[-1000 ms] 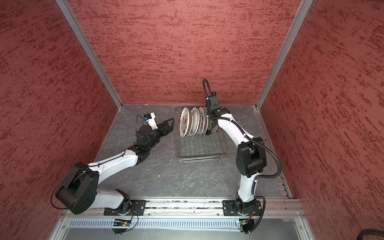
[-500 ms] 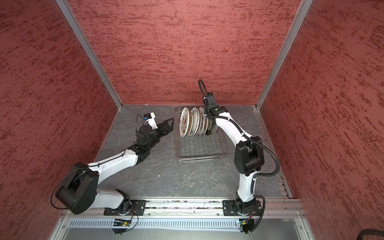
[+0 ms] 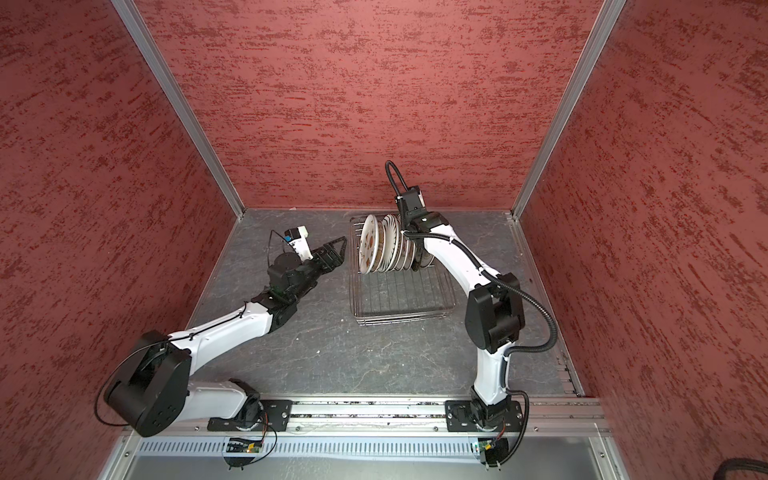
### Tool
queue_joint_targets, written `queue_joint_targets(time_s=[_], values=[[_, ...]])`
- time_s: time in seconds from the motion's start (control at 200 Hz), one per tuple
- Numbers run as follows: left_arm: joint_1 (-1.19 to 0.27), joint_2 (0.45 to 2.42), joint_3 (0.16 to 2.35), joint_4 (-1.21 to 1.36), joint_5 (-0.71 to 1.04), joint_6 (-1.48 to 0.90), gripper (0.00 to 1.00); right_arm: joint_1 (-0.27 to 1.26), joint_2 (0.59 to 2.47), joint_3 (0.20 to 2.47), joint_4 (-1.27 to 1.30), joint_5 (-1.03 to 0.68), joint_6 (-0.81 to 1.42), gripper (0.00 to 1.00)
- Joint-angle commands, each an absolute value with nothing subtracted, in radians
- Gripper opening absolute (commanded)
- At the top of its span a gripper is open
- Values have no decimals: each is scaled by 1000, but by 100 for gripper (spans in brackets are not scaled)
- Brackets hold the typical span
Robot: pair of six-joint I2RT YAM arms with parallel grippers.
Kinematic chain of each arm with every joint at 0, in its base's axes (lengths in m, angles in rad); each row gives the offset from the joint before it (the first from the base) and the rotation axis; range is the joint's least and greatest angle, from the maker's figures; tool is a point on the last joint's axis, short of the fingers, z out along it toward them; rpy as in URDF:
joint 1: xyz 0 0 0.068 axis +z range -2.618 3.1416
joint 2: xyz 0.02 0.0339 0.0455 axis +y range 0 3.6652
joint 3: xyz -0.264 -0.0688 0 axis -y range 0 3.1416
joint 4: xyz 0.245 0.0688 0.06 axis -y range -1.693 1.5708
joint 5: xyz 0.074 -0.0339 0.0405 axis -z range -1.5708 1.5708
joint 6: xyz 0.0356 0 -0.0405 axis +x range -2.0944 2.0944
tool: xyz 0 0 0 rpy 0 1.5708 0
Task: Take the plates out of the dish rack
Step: 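Grasp the top rim of the dark brown plate with the right gripper, then lift the brown plate out of the rack toward the left gripper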
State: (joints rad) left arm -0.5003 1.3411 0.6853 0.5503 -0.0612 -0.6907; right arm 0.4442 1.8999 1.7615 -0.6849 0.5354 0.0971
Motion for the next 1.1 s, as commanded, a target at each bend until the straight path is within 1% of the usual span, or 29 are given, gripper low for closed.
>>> queue_joint_targets(time_s=[0.0,0.386,0.686,0.722,0.782,0.877,0.982,1.092], values=[[-503,1316,676,573,-47,-667,99,465,1778,1815,-615,658,106,0],[-505,1290,649,594,-7,-649,99,521,1600,1715,-525,736,95,0],[-505,1275,640,613,24,-632,99,561,1459,1566,-403,792,89,0],[-505,1273,635,625,37,-624,99,564,1412,1540,-376,793,86,0],[-505,1276,605,713,76,-590,99,566,1356,1482,-326,766,90,0],[-500,1283,553,852,125,-567,99,566,1257,1389,-254,674,103,0],[-499,1268,571,825,169,-550,99,566,1177,1307,-196,612,108,0],[-499,1253,596,782,236,-521,99,565,1096,1224,-132,607,107,0]])
